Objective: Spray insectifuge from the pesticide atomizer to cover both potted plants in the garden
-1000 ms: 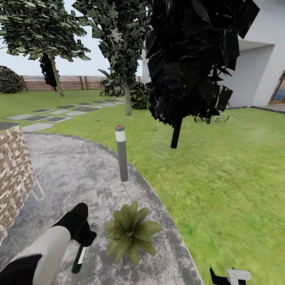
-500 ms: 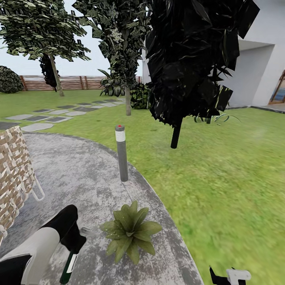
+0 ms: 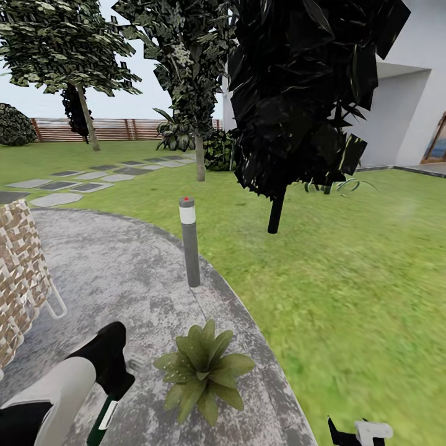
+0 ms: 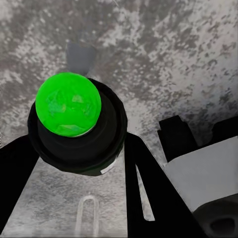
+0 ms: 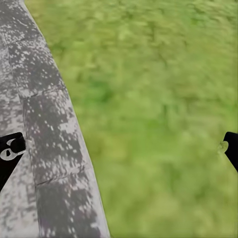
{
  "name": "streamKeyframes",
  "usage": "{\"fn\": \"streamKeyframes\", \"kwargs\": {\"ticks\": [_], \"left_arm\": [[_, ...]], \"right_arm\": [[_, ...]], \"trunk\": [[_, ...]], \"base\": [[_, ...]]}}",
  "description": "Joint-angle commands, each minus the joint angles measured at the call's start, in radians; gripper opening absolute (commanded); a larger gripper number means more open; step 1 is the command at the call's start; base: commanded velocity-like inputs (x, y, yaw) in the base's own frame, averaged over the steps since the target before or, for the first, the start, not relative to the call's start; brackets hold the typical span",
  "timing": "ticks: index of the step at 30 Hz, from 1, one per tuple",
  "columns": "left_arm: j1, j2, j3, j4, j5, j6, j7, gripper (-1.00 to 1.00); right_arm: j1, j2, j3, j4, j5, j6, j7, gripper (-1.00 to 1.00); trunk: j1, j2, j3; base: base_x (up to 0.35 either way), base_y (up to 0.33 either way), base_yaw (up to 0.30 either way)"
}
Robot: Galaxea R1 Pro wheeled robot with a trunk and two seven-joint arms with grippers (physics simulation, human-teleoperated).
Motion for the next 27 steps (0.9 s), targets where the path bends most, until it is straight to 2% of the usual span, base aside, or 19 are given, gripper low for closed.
{"fn": "streamKeyframes", "kwargs": {"ticks": [1, 19, 23, 27], "left_arm": [[0.002, 0.001, -0.002, -0.001, -0.009, 0.003, -0.010, -1.00], [0.003, -0.004, -0.012, -0.013, -0.011, 0.016, -0.022, -1.00], [0.012, -0.001, -0.009, -0.008, -0.013, 0.013, -0.022, -1.00], [0.014, 0.000, -0.008, -0.003, -0.011, 0.008, -0.023, -1.00]], "right_arm": [[-0.001, 0.000, -0.009, 0.000, 0.001, -0.003, 0.009, 1.00], [-0.001, 0.000, -0.009, 0.000, 0.003, -0.003, 0.009, 1.00], [-0.001, 0.000, -0.009, 0.000, 0.003, -0.003, 0.009, 1.00], [-0.001, 0.001, -0.009, 0.000, 0.003, -0.003, 0.009, 1.00]], "trunk": [[0.000, 0.000, -0.001], [0.000, 0.000, -0.001], [0.000, 0.000, -0.001], [0.000, 0.000, -0.001]], "base": [[0.000, 0.000, 0.000], [0.060, 0.052, 0.000], [-0.029, 0.001, 0.000], [-0.228, 0.000, 0.000]]}}
